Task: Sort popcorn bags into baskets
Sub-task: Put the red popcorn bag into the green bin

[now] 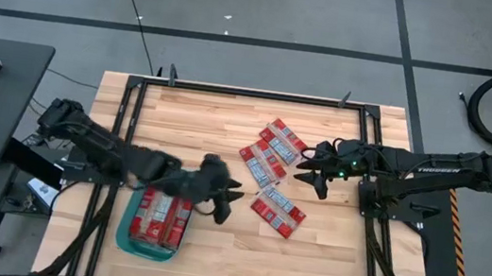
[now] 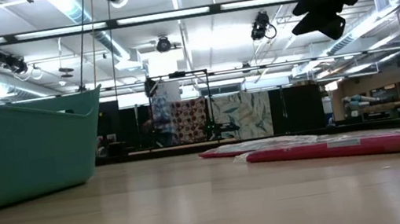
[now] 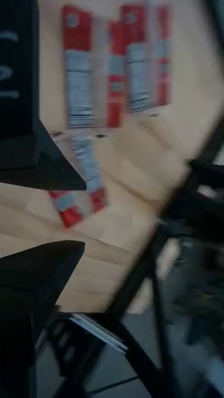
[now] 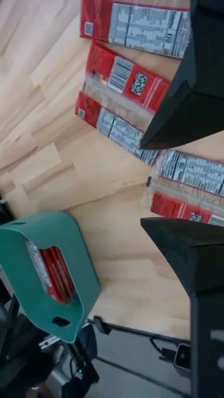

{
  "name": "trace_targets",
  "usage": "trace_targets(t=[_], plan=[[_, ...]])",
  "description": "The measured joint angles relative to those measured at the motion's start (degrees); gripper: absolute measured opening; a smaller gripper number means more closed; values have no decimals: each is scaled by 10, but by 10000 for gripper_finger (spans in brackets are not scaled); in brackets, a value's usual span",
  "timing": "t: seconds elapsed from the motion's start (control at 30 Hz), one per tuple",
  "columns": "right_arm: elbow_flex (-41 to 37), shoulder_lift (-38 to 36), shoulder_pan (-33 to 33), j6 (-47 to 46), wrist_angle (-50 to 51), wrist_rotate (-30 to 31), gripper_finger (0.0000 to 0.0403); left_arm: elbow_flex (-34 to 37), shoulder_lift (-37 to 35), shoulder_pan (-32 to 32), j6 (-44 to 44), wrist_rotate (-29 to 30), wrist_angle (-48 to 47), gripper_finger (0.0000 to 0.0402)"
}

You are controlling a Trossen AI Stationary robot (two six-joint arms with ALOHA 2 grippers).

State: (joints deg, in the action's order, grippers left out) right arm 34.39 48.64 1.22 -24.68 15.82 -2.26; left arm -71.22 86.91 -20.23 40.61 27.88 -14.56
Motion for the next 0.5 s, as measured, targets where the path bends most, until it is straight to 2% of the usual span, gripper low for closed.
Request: trace_targets(t=[0.1,0.27,0.5], plan=[[0,0,0,-16,4,-2,192,0,29,29,8,-80,9,144],[0,2,0,-24,22,-2,192,-9,69,67,30,-176,9,144],[0,20,0,-26,25,-2,192,-37,117,103,3,-228,-2,144]])
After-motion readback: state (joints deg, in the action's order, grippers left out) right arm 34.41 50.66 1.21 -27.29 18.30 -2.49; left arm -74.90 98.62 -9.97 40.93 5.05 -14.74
